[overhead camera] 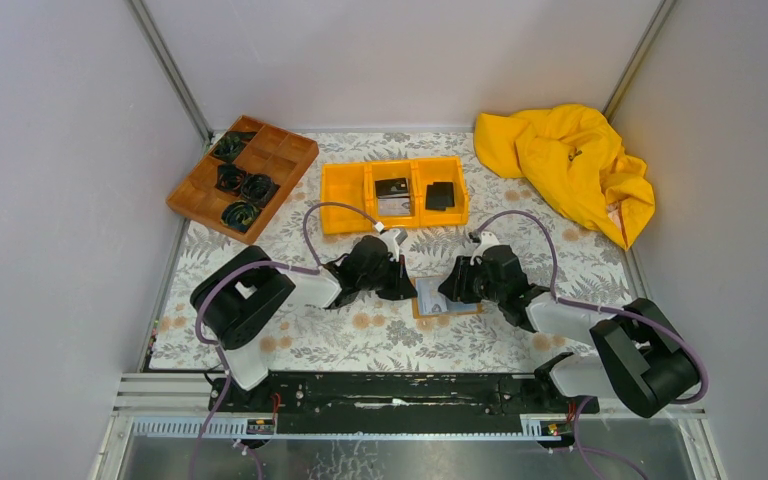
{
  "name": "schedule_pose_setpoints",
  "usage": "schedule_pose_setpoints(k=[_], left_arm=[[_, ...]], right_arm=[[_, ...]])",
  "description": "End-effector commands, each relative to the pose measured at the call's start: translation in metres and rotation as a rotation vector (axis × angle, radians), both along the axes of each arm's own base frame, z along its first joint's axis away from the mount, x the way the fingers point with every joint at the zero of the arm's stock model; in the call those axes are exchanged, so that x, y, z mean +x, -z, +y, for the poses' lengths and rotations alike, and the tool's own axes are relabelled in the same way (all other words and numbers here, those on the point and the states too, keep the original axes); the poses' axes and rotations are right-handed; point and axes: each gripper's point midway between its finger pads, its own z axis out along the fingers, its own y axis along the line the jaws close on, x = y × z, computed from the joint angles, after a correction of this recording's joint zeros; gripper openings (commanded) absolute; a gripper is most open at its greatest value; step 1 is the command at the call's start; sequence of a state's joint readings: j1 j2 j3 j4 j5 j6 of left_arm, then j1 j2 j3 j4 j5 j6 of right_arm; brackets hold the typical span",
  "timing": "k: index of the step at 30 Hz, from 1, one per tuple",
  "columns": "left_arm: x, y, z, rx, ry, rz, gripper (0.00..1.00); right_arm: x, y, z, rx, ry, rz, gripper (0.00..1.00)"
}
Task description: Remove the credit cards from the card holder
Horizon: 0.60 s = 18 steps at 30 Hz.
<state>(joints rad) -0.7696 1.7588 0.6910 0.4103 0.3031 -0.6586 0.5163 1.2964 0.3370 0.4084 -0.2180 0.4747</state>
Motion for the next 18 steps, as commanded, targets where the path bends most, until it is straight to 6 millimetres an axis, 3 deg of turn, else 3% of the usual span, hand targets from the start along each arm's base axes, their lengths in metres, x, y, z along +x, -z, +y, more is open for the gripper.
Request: schedule_pose_setpoints(k=[1, 12, 18], left_arm=[[-0.002, 0.016, 0.006, 0.058, -0.003, 0.018, 0.00], [-0.002, 0.016, 0.004, 0.054, -0.001, 0.024, 0.00], [-0.002, 0.016, 0.004, 0.054, 0.000, 0.027, 0.00]], right_arm=[[0.013, -0.010, 0.006, -0.001, 0.003, -0.029, 0.42], [0.008, -0.006, 0.016, 0.039, -0.042, 0.015, 0.43], [0.005, -0.014, 0.024, 0.114, -0.077, 0.011, 0.43]])
